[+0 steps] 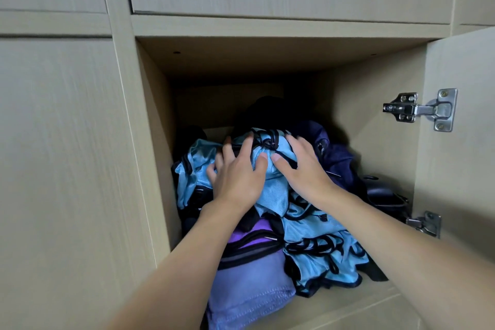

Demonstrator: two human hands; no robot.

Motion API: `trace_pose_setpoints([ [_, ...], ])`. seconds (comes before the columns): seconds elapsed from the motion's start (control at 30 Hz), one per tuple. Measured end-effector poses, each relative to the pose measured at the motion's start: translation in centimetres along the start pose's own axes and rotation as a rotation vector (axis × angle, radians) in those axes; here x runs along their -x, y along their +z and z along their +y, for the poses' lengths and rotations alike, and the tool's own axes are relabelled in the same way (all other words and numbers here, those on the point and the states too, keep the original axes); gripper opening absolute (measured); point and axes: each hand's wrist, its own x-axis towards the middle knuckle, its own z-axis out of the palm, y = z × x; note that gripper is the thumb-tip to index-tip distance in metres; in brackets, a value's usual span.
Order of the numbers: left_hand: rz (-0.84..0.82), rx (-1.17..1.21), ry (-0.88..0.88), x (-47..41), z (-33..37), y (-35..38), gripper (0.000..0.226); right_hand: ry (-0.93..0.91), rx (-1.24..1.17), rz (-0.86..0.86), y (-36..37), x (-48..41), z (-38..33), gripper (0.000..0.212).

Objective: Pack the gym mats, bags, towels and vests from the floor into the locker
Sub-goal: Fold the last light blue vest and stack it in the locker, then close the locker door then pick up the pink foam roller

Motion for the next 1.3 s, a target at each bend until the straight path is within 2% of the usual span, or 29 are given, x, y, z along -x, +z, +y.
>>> trace_pose_setpoints([
  [0.2,0.019,0.048,0.051,1.4,0.5,-1.3,0.057,0.006,0.039,0.009,-1.7,1.6,-0.8,0.075],
  [0.33,0.081,0.069,0.116,3.1,0.5,-2.1,0.067,0.038,0.077,0.028,-3.0,3.6,-1.6,0.073],
  [0.6,0.104,0.047,0.373,7.0,2.8,-2.9,0.058,0.151,0.103,0.125,-7.5,11.0,-2.6,0.059],
  [0.8,0.052,0.148,0.66,10.9,9.3,-3.6,0.056,0.192,0.153,0.314,-13.0,19.2,-3.7,0.042],
  [0.9,0.039,0.179,0.812,13.8,13.9,-4.2,0.06,0.179,0.246,0.436,-16.5,23.9,-4.6,0.04],
  [1.13,0.019,0.24,1.078,19.7,24.0,-4.8,0.053,0.185,0.532,0.732,-24.9,32.9,-7.6,0.036],
  [1.23,0.024,0.25,1.168,22.2,28.2,-4.9,0.053,0.304,0.619,0.887,-29.1,35.7,-7.9,0.046],
  [1.3,0.017,0.247,1.215,23.4,30.8,-4.9,0.054,0.417,0.562,0.927,-31.6,37.1,-7.4,0.065],
])
